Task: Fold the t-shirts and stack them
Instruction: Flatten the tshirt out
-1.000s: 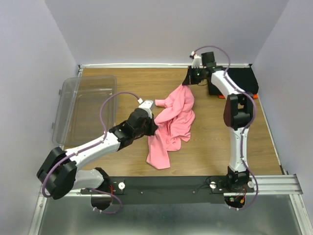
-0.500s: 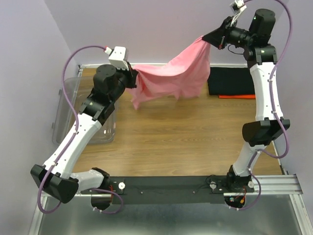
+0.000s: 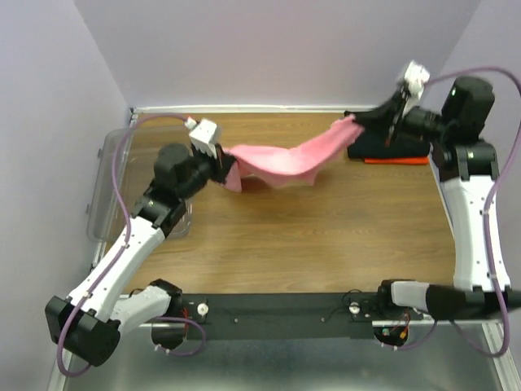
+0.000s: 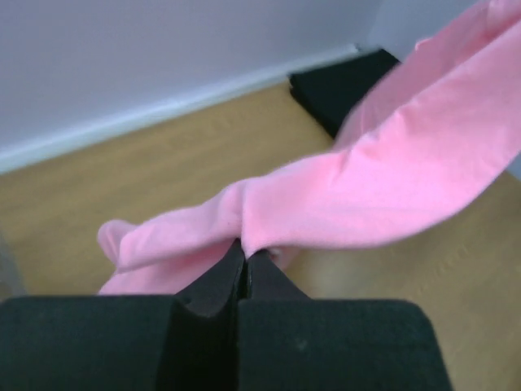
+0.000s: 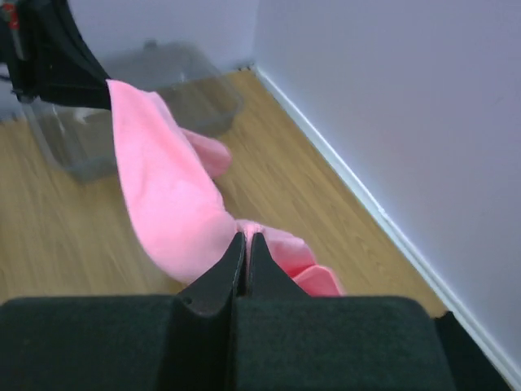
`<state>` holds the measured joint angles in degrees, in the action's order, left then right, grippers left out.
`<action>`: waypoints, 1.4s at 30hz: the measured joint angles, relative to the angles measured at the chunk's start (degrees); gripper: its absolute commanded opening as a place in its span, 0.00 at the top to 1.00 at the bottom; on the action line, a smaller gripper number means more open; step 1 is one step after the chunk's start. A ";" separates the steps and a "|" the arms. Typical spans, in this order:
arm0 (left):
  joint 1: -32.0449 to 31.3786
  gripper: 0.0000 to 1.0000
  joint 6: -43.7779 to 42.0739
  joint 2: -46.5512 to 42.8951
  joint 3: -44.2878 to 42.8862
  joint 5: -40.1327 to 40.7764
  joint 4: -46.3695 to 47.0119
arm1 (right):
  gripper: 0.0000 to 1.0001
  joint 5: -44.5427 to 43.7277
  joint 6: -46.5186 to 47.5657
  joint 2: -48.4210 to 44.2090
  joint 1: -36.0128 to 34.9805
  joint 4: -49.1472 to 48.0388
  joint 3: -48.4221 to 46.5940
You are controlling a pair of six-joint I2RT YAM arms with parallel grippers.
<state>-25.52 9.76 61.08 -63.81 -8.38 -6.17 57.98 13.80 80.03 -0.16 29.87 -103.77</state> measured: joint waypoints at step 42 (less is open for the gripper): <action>-18.71 0.28 25.40 -17.29 30.95 10.14 -1.01 | 0.28 -35.65 10.21 9.99 -1.62 1.95 50.58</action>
<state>-44.23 35.16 43.79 -32.86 1.76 -7.18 22.33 24.01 90.02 -1.78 31.81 -53.19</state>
